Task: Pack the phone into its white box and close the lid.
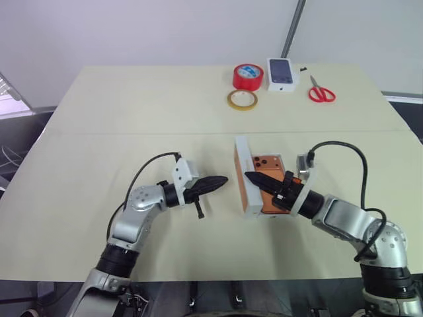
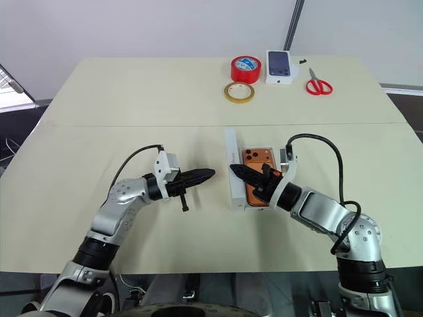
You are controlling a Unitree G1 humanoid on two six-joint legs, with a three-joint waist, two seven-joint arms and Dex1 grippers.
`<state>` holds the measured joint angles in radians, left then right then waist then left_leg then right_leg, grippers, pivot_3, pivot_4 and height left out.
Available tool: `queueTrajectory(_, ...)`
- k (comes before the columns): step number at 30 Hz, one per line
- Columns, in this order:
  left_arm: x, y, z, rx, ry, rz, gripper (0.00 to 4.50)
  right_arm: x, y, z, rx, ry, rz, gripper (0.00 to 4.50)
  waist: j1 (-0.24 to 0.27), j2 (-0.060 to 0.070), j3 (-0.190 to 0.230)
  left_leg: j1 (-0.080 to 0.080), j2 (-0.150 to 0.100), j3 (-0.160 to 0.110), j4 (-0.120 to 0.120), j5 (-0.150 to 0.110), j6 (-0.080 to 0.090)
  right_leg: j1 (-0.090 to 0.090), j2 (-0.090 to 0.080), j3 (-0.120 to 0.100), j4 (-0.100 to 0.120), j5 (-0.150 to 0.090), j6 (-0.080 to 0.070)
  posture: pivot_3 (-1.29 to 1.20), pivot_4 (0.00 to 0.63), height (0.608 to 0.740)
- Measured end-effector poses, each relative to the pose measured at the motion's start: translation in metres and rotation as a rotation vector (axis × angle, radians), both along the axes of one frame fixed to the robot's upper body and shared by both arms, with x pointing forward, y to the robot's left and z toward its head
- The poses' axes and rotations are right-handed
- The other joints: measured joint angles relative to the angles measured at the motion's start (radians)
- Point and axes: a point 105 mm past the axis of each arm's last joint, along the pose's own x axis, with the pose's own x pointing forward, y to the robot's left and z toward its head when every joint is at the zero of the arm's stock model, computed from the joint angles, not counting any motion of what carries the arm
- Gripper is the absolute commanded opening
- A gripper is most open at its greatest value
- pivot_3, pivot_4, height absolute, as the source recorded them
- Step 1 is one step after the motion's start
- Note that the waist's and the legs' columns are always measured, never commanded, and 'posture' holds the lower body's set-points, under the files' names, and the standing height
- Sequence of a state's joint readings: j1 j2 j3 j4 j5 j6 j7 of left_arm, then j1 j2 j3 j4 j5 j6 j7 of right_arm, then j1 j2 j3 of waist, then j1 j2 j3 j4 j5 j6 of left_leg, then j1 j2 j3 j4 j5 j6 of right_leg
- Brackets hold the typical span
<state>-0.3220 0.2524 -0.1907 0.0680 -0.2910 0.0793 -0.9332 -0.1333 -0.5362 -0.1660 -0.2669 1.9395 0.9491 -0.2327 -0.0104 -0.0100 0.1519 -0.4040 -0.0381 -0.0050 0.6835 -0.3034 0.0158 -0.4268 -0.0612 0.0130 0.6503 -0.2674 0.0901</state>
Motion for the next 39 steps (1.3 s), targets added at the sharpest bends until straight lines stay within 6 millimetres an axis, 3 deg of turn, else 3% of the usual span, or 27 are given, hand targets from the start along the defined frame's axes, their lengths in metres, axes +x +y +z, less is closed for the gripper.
queueTrajectory(2,0.003,-0.008,-0.002,-0.013,0.005,-0.005,0.07,0.000,-0.002,0.000,0.002,-0.005,-0.002,0.00,0.002,0.000,0.000,0.000,0.000,0.000,0.000,0.000,0.000,0.000,0.000,0.000,0.000,0.000,0.000,0.00,0.150,0.740)
queueTrajectory(3,0.003,-0.013,-0.003,-0.011,0.003,-0.013,0.00,0.000,-0.003,0.001,0.004,-0.007,-0.003,0.59,0.003,0.000,0.000,-0.001,0.000,0.000,0.000,0.000,0.001,0.000,0.000,0.000,0.000,0.000,0.000,0.00,0.150,0.740)
queueTrajectory(5,0.004,-0.021,-0.005,-0.018,0.007,-0.025,0.00,0.002,-0.009,-0.001,0.000,0.001,-0.033,1.27,0.003,-0.001,0.000,-0.001,0.000,0.000,0.000,0.000,0.001,0.000,0.000,0.000,-0.001,0.000,0.000,0.00,0.150,0.740)
queueTrajectory(10,0.016,-0.041,-0.004,-0.032,0.008,-0.039,0.00,0.000,-0.031,-0.002,-0.042,-0.003,-0.072,3.80,0.004,-0.001,0.000,-0.001,0.000,0.000,0.001,0.000,0.001,0.000,0.000,0.000,-0.001,0.000,0.000,0.00,0.150,0.740)
queueTrajectory(14,0.020,-0.061,0.007,-0.065,-0.012,-0.076,0.00,-0.006,-0.065,0.006,-0.202,-0.097,-0.095,3.80,0.016,-0.001,0.000,-0.002,0.000,0.000,0.001,-0.001,0.002,0.000,0.000,0.000,-0.002,0.000,0.001,0.00,0.150,0.740)
queueTrajectory(19,0.009,-0.085,0.001,-0.066,0.007,-0.147,0.00,0.005,-0.122,0.019,-0.430,-0.222,-0.234,3.80,0.021,-0.001,0.000,-0.001,0.000,0.001,0.001,-0.001,0.002,0.000,0.001,0.000,-0.002,0.001,0.001,0.00,0.150,0.740)
queueTrajectory(21,0.008,-0.087,0.000,-0.068,0.012,-0.156,0.00,0.009,-0.129,0.017,-0.509,-0.272,-0.253,3.57,0.020,-0.001,0.000,-0.001,0.000,0.001,0.001,-0.001,0.002,0.000,0.001,0.000,-0.001,0.001,0.001,0.00,0.150,0.740)
queueTrajectory(24,0.008,-0.086,0.001,-0.062,0.008,-0.161,0.00,0.016,-0.129,0.009,-0.606,-0.334,-0.249,2.51,0.019,-0.001,0.000,0.000,0.000,0.001,0.001,-0.001,0.002,0.000,0.001,0.000,-0.001,0.001,0.001,0.00,0.150,0.740)
queueTrajectory(28,0.011,-0.074,0.005,-0.037,0.026,-0.156,0.00,0.029,-0.120,-0.008,-0.830,-0.443,-0.226,0.22,0.022,-0.001,0.000,0.000,0.000,0.001,0.001,-0.001,0.001,0.000,0.001,0.000,-0.001,0.001,0.001,0.00,0.150,0.740)
queueTrajectory(29,0.014,-0.068,0.006,-0.030,0.033,-0.140,0.00,0.031,-0.118,-0.012,-0.873,-0.467,-0.221,0.04,0.022,-0.001,0.000,0.000,0.000,0.001,0.001,-0.001,0.001,0.000,0.001,0.000,-0.001,0.001,0.001,0.00,0.150,0.740)
queueTrajectory(34,0.030,-0.036,0.005,0.032,0.047,-0.023,0.00,0.035,-0.105,-0.031,-1.040,-0.565,-0.146,0.04,0.023,0.000,0.000,0.000,0.000,0.001,0.001,0.000,0.001,0.000,0.001,0.000,-0.001,0.001,0.001,0.00,0.150,0.740)
queueTrajectory(39,0.018,-0.017,-0.013,0.139,0.072,-0.059,0.00,0.040,-0.098,-0.026,-1.108,-0.651,-0.101,0.04,0.022,0.000,-0.001,0.000,0.000,0.000,0.001,0.000,0.000,0.000,0.001,0.000,-0.001,0.001,0.001,0.00,0.150,0.740)
